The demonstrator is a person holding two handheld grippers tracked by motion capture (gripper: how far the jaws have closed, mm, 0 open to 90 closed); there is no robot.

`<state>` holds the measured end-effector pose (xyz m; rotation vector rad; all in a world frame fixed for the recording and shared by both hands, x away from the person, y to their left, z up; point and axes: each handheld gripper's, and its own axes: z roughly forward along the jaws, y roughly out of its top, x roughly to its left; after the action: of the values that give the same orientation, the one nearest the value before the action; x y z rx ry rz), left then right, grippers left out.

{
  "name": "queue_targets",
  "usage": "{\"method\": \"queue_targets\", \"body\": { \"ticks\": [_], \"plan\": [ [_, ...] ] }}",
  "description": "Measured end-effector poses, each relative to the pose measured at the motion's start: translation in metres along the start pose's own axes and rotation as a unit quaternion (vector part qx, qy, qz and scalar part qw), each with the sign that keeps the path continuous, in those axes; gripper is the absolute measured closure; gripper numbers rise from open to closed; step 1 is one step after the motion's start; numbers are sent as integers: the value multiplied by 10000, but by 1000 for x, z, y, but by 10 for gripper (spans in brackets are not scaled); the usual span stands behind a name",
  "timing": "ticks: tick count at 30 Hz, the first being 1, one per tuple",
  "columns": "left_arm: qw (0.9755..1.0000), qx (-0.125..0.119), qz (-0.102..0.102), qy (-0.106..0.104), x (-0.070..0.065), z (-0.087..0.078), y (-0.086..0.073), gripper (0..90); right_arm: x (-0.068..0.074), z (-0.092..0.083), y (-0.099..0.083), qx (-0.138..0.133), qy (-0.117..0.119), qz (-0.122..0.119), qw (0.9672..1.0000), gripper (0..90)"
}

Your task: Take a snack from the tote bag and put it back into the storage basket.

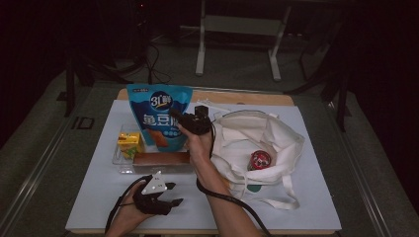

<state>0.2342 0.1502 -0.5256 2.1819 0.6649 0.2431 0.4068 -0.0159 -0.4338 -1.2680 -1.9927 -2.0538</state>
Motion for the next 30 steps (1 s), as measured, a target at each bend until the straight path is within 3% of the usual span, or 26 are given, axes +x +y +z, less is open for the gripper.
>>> {"method": "queue_targets", "body": {
  "ticks": [9, 10, 13, 17, 20, 21, 22, 27, 30],
  "plan": [
    [10000, 12, 9, -15, 0, 0, 0, 400, -9, 2, -10, 11, -162, 4, 9999, 890],
    [10000, 12, 3, -11, 0, 1, 0, 400, -8, -1, -8, 109, -309, -169, 9993, 859],
    [10000, 17, 22, -8, -1, 1, 0, 400, -10, -5, -5, 335, -430, -224, 9983, 774],
    [10000, 55, 34, -15, -2, 3, 1, 400, -12, -14, 0, 702, -721, -390, 9942, 683],
    [10000, 67, 36, -25, -2, 4, 1, 400, -10, -18, 3, 802, -826, -537, 9919, 639],
    [10000, 67, 36, -25, -2, 4, 1, 400, -9, -19, 4, 891, -883, -642, 9900, 625],
    [10000, 65, 37, -26, -2, 4, 1, 400, -8, -23, 5, 1074, -977, -854, 9857, 602],
    [10000, 78, 56, -26, -3, 4, 1, 400, -7, -32, 2, 1381, -1148, -1045, 9782, 608],
    [9999, 88, 49, -26, -3, 5, 1, 400, -7, -35, -1, 1463, -1165, -1111, 9761, 655]
  ]
}}
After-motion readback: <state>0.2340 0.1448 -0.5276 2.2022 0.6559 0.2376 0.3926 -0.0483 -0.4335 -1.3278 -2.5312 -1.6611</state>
